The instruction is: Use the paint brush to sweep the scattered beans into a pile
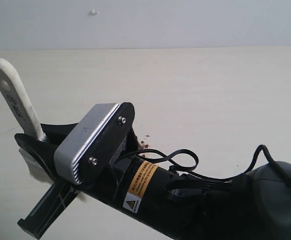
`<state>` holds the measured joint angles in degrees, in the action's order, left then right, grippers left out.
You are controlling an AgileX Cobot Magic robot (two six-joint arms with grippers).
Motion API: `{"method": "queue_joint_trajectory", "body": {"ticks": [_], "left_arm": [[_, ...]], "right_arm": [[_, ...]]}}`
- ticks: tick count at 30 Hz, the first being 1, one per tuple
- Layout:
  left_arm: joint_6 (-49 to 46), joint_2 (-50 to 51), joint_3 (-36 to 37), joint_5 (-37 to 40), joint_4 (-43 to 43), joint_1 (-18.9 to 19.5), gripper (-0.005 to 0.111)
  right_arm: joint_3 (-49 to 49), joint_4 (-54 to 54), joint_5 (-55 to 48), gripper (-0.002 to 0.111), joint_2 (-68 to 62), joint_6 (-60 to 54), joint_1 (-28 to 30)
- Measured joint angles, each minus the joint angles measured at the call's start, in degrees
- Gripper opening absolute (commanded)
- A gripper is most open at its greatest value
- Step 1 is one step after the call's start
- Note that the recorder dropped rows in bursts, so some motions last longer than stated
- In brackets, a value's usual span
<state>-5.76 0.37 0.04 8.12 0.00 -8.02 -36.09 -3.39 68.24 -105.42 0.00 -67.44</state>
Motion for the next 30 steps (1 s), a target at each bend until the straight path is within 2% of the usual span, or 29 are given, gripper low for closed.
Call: {"method": "queue_joint_trajectory", "body": {"ticks": [30], "left_arm": [[0.0, 0.0, 0.0, 0.0, 0.0, 0.0, 0.000]], "right_arm": [[0.0, -0.1, 0.0, 0.000, 0.0, 1.7, 0.0]]}}
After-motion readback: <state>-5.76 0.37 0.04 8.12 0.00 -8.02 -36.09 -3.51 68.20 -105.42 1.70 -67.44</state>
